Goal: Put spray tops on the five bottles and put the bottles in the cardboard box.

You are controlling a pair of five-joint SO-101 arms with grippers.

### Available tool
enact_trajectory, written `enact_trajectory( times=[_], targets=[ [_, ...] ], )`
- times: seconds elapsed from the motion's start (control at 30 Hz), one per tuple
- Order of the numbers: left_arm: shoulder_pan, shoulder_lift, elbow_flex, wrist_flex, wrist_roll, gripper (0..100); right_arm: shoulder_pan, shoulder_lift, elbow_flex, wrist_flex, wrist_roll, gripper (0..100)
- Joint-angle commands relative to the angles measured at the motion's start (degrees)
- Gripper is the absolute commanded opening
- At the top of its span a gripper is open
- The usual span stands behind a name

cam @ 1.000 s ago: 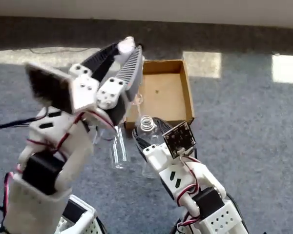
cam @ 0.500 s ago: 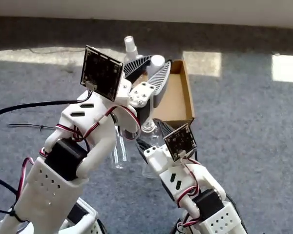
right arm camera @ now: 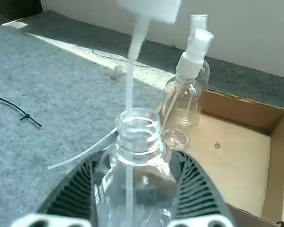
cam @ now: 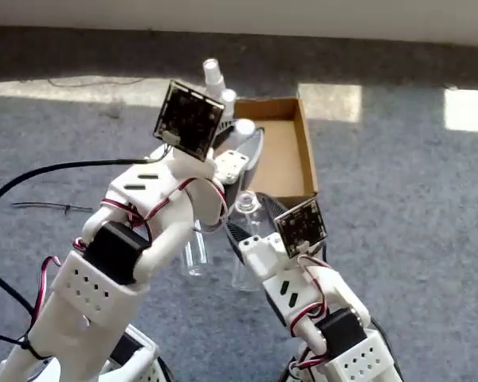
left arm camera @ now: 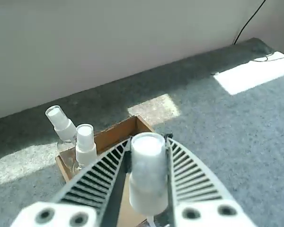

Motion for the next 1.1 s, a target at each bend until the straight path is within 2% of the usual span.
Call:
enact_trajectory(
  times=[0.0, 0.23, 0.5, 0.73, 1.07],
  targets=[
    [4.5, 0.1, 2.2, 0.2, -6.8, 4, 1.1, -0.7, -1.0, -0.9, -0.6, 0.4],
    [5.0, -0.8, 2.7, 0.9, -10.5, 17, 1.1, -0.7, -0.8, -0.9, -0.5, 0.4],
    [4.0, -8.4, -1.3, 1.1, -10.9, 17, 1.0, -0.7, -0.8, -0.9, -0.6, 0.4],
    [-3.5, 0.7, -1.9, 1.0, -10.9, 17, 1.1, -0.7, -0.7, -0.9, -0.6, 0.4],
    [-3.8, 3.6, 0.9, 2.9, -10.9, 17, 1.2, -0.7, -0.7, -1.0, -0.7, 0.4]
  ],
)
